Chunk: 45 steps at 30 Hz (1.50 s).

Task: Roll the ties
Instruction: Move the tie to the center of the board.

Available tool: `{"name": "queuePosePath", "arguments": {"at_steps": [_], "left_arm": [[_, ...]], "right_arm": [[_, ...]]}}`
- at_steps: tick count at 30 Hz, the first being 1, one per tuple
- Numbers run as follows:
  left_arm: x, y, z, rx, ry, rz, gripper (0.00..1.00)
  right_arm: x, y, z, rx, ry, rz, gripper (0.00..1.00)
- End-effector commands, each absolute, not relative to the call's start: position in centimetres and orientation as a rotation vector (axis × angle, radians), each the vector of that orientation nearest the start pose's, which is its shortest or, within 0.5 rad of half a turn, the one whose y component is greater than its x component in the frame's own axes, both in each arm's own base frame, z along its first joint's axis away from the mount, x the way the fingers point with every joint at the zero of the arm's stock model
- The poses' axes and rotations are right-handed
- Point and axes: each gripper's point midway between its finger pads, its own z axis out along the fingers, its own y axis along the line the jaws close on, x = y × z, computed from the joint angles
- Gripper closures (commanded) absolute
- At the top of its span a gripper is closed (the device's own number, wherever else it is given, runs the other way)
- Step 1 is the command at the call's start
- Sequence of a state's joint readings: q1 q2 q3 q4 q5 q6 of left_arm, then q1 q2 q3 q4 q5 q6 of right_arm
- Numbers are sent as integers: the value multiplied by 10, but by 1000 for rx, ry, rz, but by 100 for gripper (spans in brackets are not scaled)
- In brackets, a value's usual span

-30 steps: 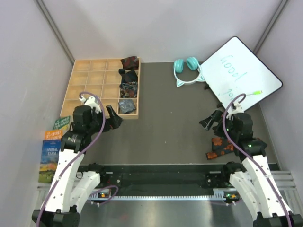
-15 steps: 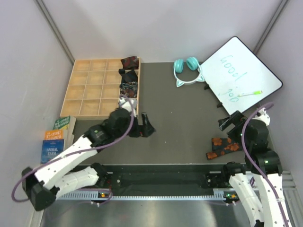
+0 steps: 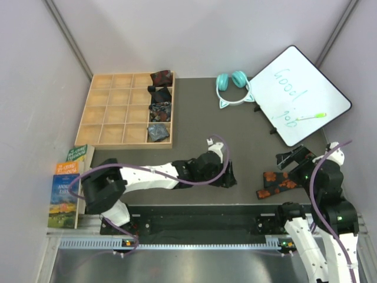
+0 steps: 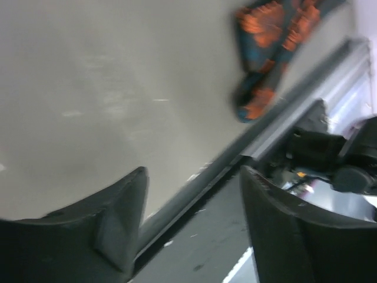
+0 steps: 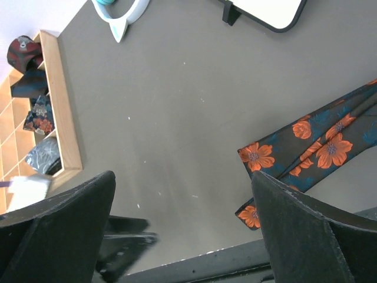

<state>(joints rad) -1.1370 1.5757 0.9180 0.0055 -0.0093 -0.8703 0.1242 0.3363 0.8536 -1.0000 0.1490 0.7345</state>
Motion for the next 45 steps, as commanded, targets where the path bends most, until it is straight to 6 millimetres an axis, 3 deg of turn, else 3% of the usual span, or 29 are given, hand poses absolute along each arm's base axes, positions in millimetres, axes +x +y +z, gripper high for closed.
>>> {"name": "queuePosePath", "arguments": {"at_steps": [1, 9, 14, 24, 38, 44, 45], "left_arm": [[142, -465, 131, 356, 2299, -1306, 35], [124, -496, 113, 470, 2301, -1433, 45], [118, -507, 95, 503, 2334, -1436, 57], [103, -527, 77, 551, 2346, -1508, 57], [117, -545, 58, 597, 2365, -1402, 62], [121, -542, 45, 585, 2404, -1337, 62], [122, -539, 45, 584, 2406, -1324, 59]], "right_arm": [[156, 19, 245, 702, 1890, 392, 1], [156, 27, 238, 690, 1925, 429, 1], [156, 28, 237, 680, 1927, 430, 1], [157, 31, 233, 665, 1948, 440, 1], [157, 33, 232, 660, 1952, 447, 1], [156, 34, 233, 652, 1950, 453, 1], [156, 34, 233, 653, 1953, 452, 1]]}}
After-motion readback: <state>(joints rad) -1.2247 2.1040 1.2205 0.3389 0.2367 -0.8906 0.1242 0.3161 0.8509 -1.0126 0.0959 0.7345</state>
